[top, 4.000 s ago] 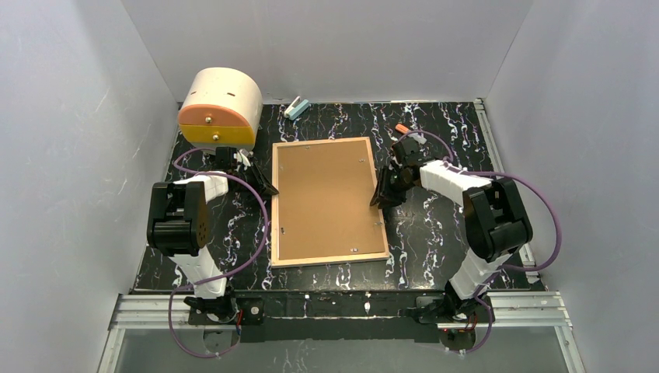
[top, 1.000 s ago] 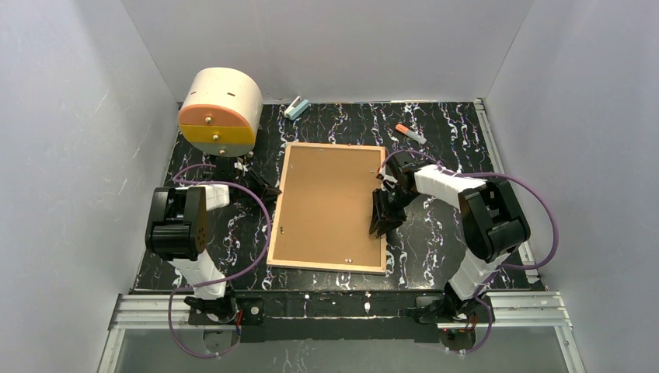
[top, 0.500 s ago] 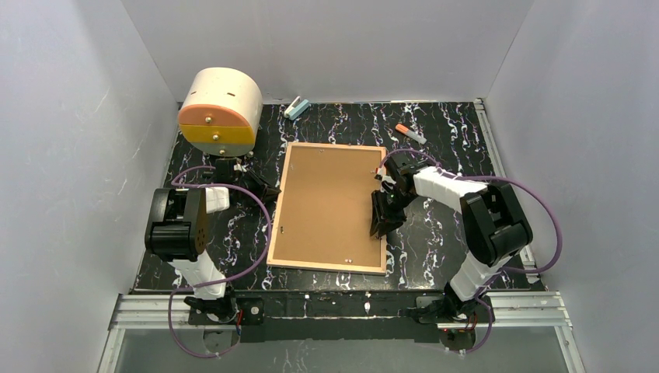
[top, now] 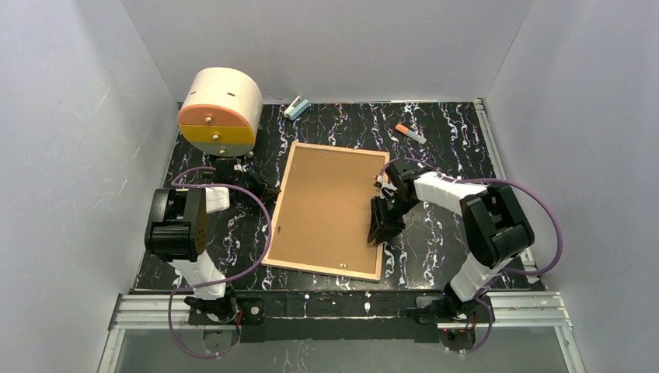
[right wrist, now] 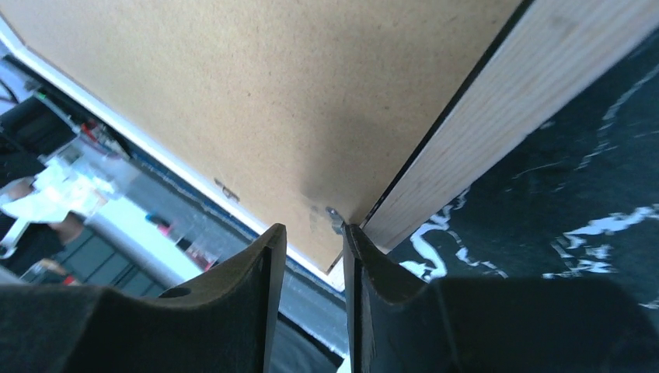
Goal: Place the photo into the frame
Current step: Install the photo frame at the center of the board.
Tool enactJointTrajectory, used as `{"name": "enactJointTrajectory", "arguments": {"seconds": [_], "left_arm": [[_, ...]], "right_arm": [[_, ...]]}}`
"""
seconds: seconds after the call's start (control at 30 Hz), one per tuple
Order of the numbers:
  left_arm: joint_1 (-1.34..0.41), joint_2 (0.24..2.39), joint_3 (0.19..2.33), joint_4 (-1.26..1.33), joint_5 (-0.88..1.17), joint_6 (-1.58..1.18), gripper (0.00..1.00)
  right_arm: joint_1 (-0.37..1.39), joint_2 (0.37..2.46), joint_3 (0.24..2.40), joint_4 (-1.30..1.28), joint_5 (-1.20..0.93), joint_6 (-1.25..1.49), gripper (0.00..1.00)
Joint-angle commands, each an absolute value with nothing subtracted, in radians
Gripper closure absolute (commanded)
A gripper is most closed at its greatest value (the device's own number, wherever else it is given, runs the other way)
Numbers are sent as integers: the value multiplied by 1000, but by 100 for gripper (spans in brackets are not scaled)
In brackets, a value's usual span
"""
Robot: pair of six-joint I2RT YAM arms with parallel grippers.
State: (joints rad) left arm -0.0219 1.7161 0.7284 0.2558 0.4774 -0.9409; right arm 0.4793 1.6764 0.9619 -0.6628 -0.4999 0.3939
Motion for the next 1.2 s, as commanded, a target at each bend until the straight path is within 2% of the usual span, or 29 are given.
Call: {"name": "enactJointTrajectory", "arguments": {"seconds": [0.0, 0.13, 0.33, 0.43, 0.63, 0.7, 0.83, 1.03, 1.17], "left_arm": [[-34, 1752, 682, 109, 341, -913, 100], [-35, 1747, 684, 116, 353, -925, 100], [-34, 1718, 705, 87, 365, -868, 100], [-35, 1707, 719, 77, 384, -839, 90], [-34, 1669, 736, 52, 434, -773, 64], [-35, 1658, 734, 51, 455, -750, 59], [-35, 1673, 724, 52, 493, -743, 59], [-35, 1689, 704, 60, 490, -776, 66], [-39, 1687, 681, 73, 466, -825, 70]], "right_arm": [[490, 1647, 945, -705, -657, 406, 58], [490, 1635, 945, -688, -661, 432, 56], [491, 1552, 976, -680, -468, 454, 56], [489, 1542, 973, -657, -438, 459, 56], [497, 1595, 945, -622, -456, 459, 56], [503, 1607, 941, -620, -459, 455, 56], [518, 1637, 926, -605, -461, 451, 56], [551, 1656, 912, -644, -440, 451, 58], [557, 1643, 896, -643, -583, 429, 59]]}}
